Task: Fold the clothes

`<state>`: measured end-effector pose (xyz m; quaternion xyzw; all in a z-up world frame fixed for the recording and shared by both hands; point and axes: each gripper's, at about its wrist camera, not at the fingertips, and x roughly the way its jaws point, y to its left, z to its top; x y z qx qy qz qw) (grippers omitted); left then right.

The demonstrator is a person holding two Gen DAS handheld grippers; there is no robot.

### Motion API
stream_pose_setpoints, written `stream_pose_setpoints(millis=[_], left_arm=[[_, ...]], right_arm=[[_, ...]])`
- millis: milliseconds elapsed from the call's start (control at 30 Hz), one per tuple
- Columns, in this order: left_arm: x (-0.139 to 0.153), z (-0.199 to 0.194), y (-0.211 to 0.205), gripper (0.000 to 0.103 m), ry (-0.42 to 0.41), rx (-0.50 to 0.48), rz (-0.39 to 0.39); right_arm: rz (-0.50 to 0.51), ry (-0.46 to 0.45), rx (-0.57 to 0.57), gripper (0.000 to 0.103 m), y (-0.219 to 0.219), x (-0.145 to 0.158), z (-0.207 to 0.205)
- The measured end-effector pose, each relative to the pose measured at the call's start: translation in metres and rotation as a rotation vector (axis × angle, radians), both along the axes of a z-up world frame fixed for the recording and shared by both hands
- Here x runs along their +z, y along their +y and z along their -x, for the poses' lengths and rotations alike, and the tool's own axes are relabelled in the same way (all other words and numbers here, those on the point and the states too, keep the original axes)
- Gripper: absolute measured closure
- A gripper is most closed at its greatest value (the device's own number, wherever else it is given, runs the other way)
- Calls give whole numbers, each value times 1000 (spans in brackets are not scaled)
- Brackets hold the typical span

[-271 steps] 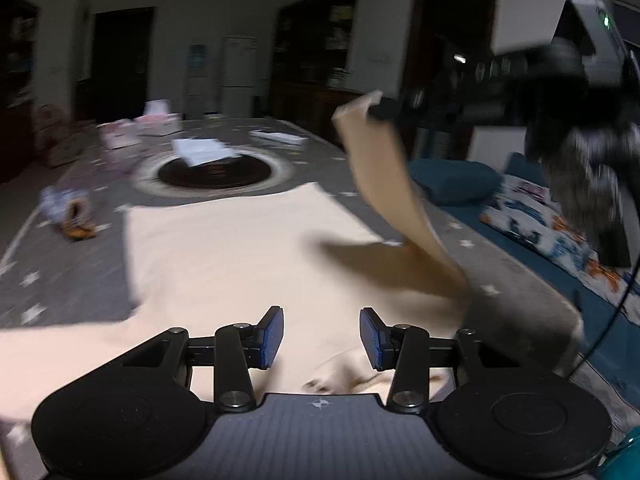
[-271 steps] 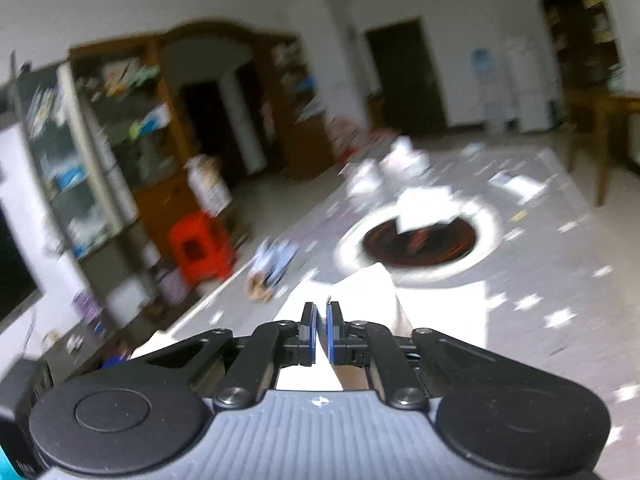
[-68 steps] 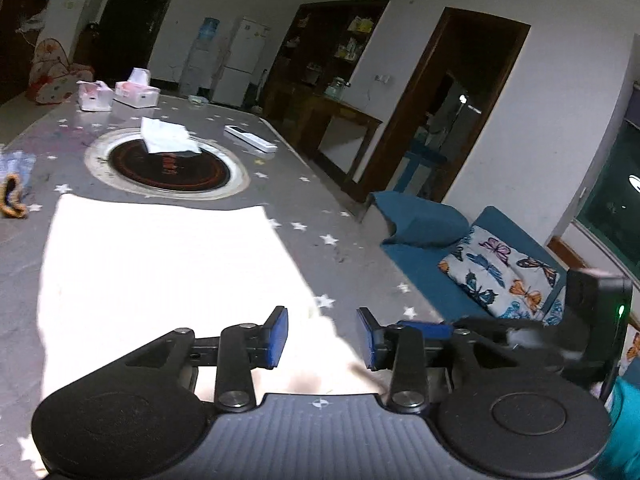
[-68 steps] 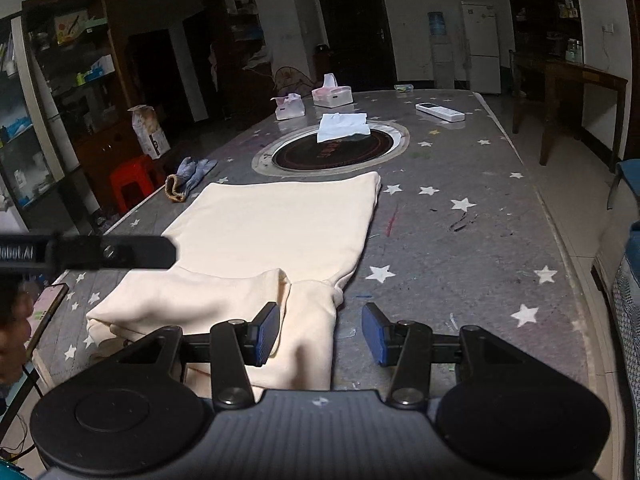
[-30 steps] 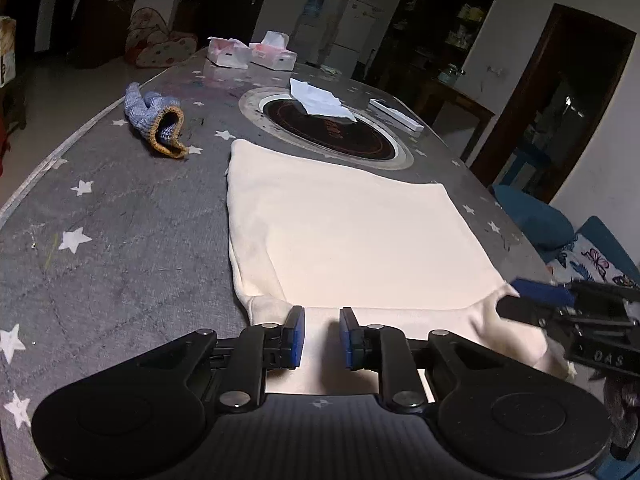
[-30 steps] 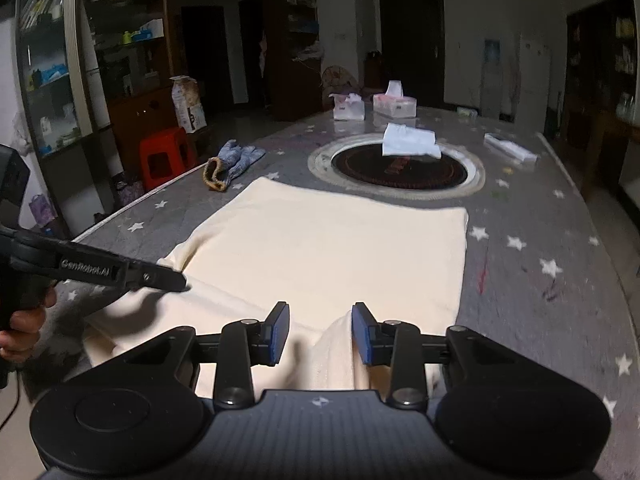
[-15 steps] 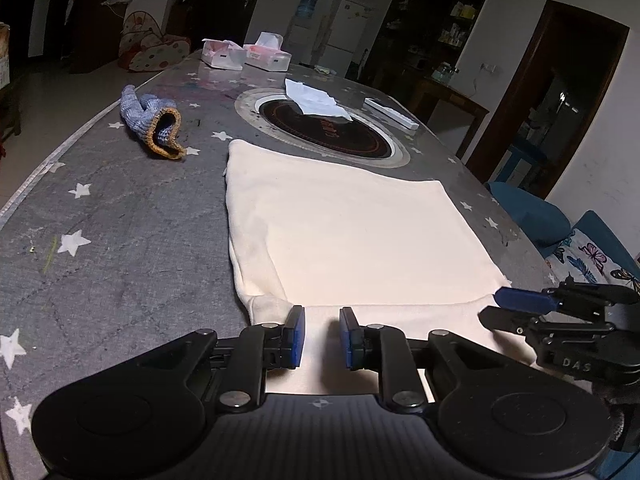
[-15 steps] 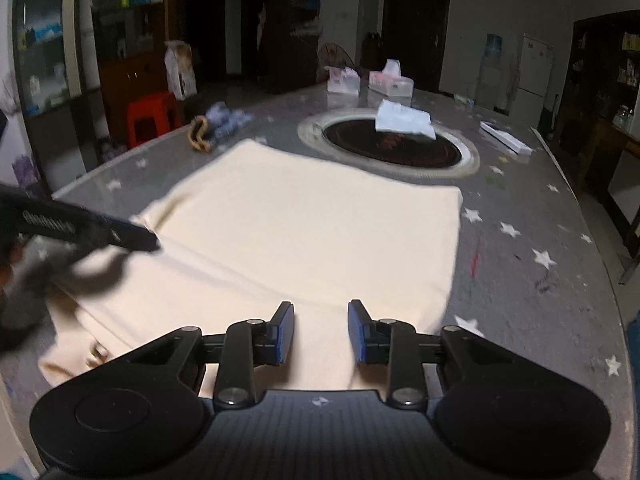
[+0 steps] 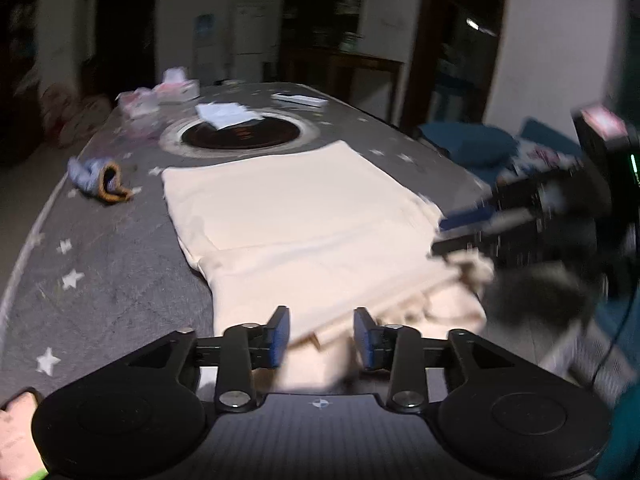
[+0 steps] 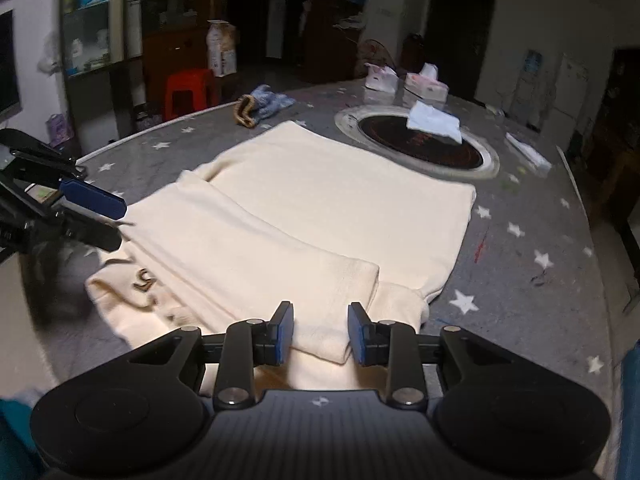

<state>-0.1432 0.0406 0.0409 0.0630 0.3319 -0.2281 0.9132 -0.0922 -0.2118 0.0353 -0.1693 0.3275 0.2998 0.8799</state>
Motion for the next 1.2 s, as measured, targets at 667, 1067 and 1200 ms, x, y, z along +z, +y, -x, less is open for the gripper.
stream_pose_setpoints(millis=[667, 1067, 1200], left_arm=[[-14, 18, -27, 94, -193, -159, -187], [3, -20, -13, 89, -139, -91, -46], [-1, -7, -9, 78, -162, -100, -80]], right_arm=[[232, -115, 287, 44, 9, -9, 62], [75, -49, 254, 78, 26, -16, 24], [-23, 41, 216, 86, 16, -4, 4]])
